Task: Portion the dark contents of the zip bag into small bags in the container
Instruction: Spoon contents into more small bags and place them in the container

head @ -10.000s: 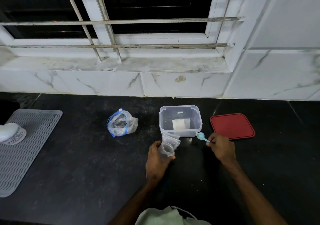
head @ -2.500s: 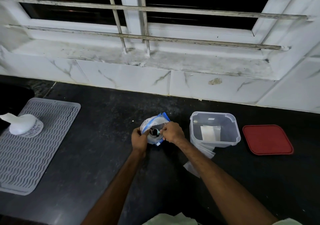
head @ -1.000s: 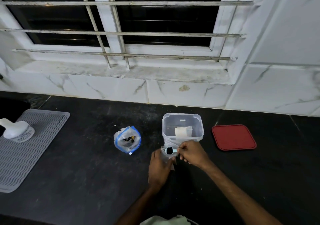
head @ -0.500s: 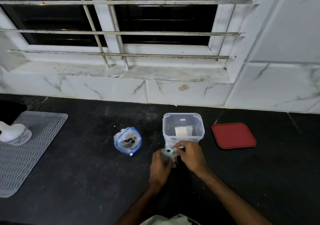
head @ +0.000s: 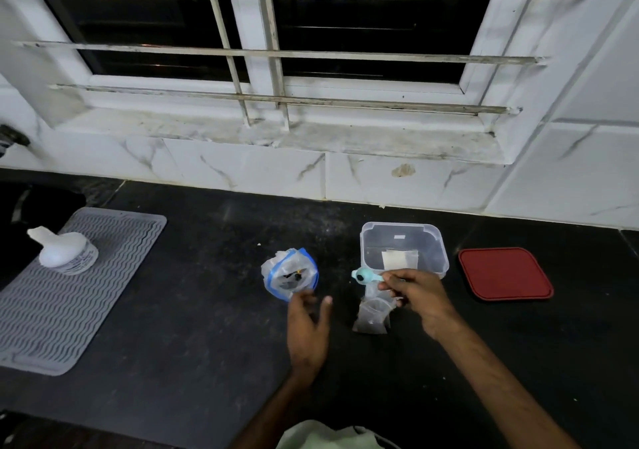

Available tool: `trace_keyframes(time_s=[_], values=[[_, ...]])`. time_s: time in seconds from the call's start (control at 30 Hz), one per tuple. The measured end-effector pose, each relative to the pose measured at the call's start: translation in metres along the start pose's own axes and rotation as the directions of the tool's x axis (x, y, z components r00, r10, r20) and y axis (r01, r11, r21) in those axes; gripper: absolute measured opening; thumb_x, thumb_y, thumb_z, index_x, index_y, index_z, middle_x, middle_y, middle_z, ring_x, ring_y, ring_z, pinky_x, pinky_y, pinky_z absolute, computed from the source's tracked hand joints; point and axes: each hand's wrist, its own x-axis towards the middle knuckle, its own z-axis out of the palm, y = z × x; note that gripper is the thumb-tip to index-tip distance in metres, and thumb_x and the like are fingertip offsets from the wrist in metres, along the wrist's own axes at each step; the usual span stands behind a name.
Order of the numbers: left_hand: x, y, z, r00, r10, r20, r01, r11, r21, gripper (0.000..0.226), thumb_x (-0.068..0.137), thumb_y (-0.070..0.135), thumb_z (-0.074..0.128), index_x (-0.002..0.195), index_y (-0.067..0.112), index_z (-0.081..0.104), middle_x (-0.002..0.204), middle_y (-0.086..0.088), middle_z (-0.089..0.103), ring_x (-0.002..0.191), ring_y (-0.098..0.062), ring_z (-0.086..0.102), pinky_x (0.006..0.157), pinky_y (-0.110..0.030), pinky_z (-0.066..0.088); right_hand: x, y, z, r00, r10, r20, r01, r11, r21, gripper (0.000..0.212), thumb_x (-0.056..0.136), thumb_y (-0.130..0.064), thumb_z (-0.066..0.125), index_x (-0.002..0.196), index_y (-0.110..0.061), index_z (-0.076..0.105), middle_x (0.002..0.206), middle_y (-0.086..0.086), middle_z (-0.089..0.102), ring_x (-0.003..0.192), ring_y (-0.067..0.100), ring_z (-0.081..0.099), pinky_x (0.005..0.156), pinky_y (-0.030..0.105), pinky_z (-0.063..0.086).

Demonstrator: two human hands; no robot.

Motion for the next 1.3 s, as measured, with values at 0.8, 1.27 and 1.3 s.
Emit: trace_keyframes(time_s=[0.8, 1.27, 1.3], values=[[0.112, -0.005, -0.055, 0.929, -0.33, -0.166, 0.293, 0.932, -0.214, 0.015, 0.091, 0.01, 0.061, 0.099, 0.004, 0.05, 0.085, -0.005, 0.056, 0.076, -0.017, 0.055, 0.067, -0.032, 0.045, 0.08, 0.016, 0.175, 0.949, -0.285, 0.131, 0.264, 0.499, -0.826, 0.015, 0.088, -0.016, 0.063, 0.096, -0.016, 0.076, 0.097, 0.004, 0.074, 0.088, 0.019, 0.07, 0.079, 0.034, 0.058], [0.117, -0.001, -0.049, 0.963, -0.212, -0.169, 0.174, 0.961, -0.214, 0.029, 0.086, -0.002, 0.061, 0.105, 0.016, 0.049, 0.104, -0.01, 0.064, 0.096, -0.028, 0.066, 0.085, -0.051, 0.057, 0.073, 0.023, 0.175, 0.921, -0.296, 0.252, 0.355, 0.377, -0.856, 0.02, 0.094, -0.017, 0.054, 0.104, -0.01, 0.069, 0.102, 0.006, 0.071, 0.091, 0.022, 0.068, 0.077, 0.03, 0.052], [0.117, -0.001, -0.048, 0.966, -0.202, -0.16, 0.163, 0.961, -0.225, 0.031, 0.085, -0.005, 0.06, 0.106, 0.015, 0.05, 0.105, -0.011, 0.064, 0.096, -0.029, 0.067, 0.085, -0.052, 0.057, 0.076, 0.026, 0.175, 0.926, -0.277, 0.256, 0.348, 0.366, -0.863, 0.021, 0.093, -0.018, 0.054, 0.106, -0.009, 0.068, 0.104, 0.008, 0.07, 0.093, 0.024, 0.067, 0.08, 0.032, 0.052]])
